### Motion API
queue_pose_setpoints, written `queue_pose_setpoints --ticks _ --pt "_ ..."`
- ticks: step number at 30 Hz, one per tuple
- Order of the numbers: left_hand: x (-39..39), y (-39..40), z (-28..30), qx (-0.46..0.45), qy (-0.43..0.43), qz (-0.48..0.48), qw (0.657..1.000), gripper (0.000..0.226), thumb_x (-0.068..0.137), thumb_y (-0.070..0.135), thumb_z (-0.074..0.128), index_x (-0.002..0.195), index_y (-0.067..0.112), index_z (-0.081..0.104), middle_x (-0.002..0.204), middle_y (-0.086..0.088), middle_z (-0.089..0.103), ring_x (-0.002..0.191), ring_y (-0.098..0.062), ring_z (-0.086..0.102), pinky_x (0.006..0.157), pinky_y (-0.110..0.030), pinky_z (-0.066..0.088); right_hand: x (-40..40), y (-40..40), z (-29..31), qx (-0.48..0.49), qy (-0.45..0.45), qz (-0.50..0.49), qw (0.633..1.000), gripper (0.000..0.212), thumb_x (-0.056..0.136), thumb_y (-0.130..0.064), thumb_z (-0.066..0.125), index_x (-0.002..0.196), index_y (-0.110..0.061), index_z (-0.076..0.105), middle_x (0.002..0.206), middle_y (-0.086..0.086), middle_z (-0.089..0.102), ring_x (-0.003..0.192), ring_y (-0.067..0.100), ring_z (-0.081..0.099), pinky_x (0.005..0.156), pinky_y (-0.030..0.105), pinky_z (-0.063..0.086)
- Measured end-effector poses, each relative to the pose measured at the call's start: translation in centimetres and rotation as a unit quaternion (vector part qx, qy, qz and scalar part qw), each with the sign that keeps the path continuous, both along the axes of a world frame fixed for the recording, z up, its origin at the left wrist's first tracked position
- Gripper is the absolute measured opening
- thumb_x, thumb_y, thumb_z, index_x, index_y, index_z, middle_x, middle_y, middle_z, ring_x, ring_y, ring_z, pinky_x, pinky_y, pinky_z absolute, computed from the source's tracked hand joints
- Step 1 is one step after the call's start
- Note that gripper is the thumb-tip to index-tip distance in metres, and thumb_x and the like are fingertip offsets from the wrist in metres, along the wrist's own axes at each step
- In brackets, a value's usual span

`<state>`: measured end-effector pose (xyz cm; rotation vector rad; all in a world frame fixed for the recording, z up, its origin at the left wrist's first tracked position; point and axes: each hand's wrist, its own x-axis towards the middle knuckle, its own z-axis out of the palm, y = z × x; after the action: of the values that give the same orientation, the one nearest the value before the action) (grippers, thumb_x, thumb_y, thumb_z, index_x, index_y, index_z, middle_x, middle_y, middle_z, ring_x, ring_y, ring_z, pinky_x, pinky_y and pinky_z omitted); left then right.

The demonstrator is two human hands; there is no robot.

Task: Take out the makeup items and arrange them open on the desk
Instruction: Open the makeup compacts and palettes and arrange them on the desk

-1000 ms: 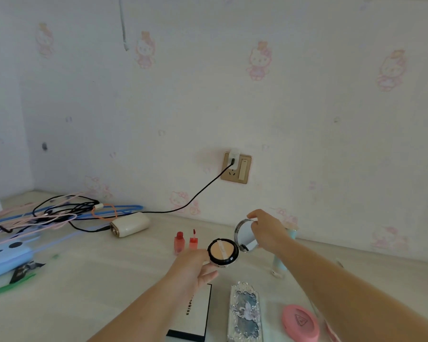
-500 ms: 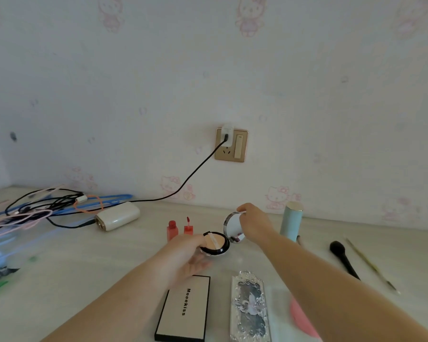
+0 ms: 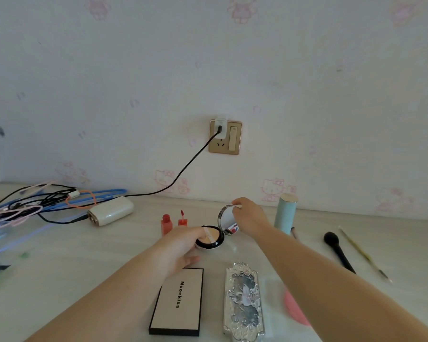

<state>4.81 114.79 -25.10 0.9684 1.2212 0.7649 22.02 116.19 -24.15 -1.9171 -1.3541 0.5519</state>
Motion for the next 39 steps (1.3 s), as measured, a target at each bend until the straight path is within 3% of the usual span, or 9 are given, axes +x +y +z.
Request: queue_pose_setpoints --ticks 10,14,18,21,24,28,33,37,39 --pt "-0.2 -0.6 0.8 0.089 0.093 0.005 0.992 0.003 0.083 0.016 0.060 0.082 0.017 0.057 0.105 -0.003 0.048 0.092 -0.014 0.051 0.074 -0.031 0.052 -0.7 -3.2 2.4 0.060 -0.090 0.037 0.993 0.045 0.096 -0.025 0.041 0.140 -0.021 0.037 0.144 0.005 0.038 0.118 0.021 0.051 0.090 0.028 0.037" --pt "0.5 -1.6 1.5 0.146 0.071 -0.020 0.987 0.027 0.083 0.019 0.060 0.110 0.023 0.062 0.121 0.000 0.059 0.110 -0.010 0.058 0.082 -0.030 0.056 -0.2 -7.5 3.0 0.159 -0.134 0.084 0.975 0.042 0.095 -0.023 0.045 0.136 -0.023 0.043 0.142 -0.004 0.039 0.126 0.013 0.042 0.092 0.018 0.032" --pt "3.5 -3.4 2.6 0.168 0.035 -0.080 0.982 0.024 0.086 0.014 0.060 0.109 0.023 0.062 0.111 0.000 0.068 0.101 -0.012 0.064 0.076 -0.026 0.053 2.8 -10.5 4.3 0.244 -0.102 0.068 0.962 0.036 0.091 -0.015 0.052 0.127 -0.019 0.055 0.130 -0.006 0.050 0.121 0.011 0.047 0.101 0.031 0.042" --pt "5.9 -4.2 2.5 0.190 0.037 -0.105 0.975 0.025 0.088 0.012 0.058 0.111 0.021 0.061 0.114 0.001 0.065 0.106 -0.013 0.061 0.074 -0.022 0.053 6.0 -11.4 4.9 0.277 -0.082 0.033 0.957 0.034 0.091 -0.012 0.051 0.121 -0.025 0.059 0.118 -0.015 0.050 0.110 0.008 0.054 0.093 0.021 0.044" --pt "8.5 -4.4 1.9 0.217 0.057 -0.131 0.966 0.036 0.089 0.014 0.059 0.124 0.018 0.055 0.125 0.001 0.059 0.108 -0.010 0.056 0.080 -0.022 0.050 9.0 -11.7 4.4 0.253 -0.066 -0.011 0.965 0.036 0.091 -0.018 0.051 0.122 -0.034 0.055 0.121 -0.018 0.050 0.096 -0.003 0.056 0.080 0.007 0.039" --pt "11.2 -3.8 0.8 0.247 0.103 -0.134 0.954 0.061 0.084 0.017 0.067 0.139 0.014 0.041 0.139 -0.001 0.049 0.121 -0.014 0.050 0.094 -0.025 0.041 10.9 -11.0 2.8 0.182 -0.023 -0.038 0.982 0.044 0.089 -0.022 0.057 0.132 -0.027 0.048 0.133 -0.008 0.051 0.108 0.001 0.051 0.096 0.021 0.040" --pt "13.8 -3.1 -0.1 0.301 0.115 -0.114 0.940 0.064 0.081 0.023 0.072 0.137 0.014 0.043 0.135 0.002 0.051 0.122 -0.015 0.050 0.102 -0.030 0.040 10.3 -10.2 1.6 0.112 0.024 -0.012 0.993 0.061 0.081 -0.026 0.069 0.137 -0.023 0.044 0.130 -0.011 0.055 0.113 -0.003 0.047 0.096 0.019 0.034" --pt "15.2 -2.9 -0.5 0.349 0.145 -0.106 0.920 0.024 0.083 0.023 0.063 0.107 0.020 0.065 0.092 0.015 0.067 0.086 0.004 0.060 0.067 -0.001 0.040 8.9 -9.2 0.8 0.109 0.042 0.010 0.993 0.058 0.077 -0.024 0.073 0.131 -0.024 0.049 0.118 -0.011 0.060 0.113 0.004 0.054 0.090 0.018 0.039" --pt "15.5 -3.0 -0.7 0.362 0.167 -0.080 0.914 0.010 0.083 0.022 0.059 0.090 0.023 0.065 0.071 0.017 0.063 0.066 0.009 0.056 0.052 -0.001 0.037 8.2 -8.9 0.4 0.128 0.076 -0.012 0.989 0.057 0.076 -0.024 0.074 0.128 -0.025 0.049 0.110 -0.014 0.059 0.108 0.004 0.055 0.084 0.016 0.038"
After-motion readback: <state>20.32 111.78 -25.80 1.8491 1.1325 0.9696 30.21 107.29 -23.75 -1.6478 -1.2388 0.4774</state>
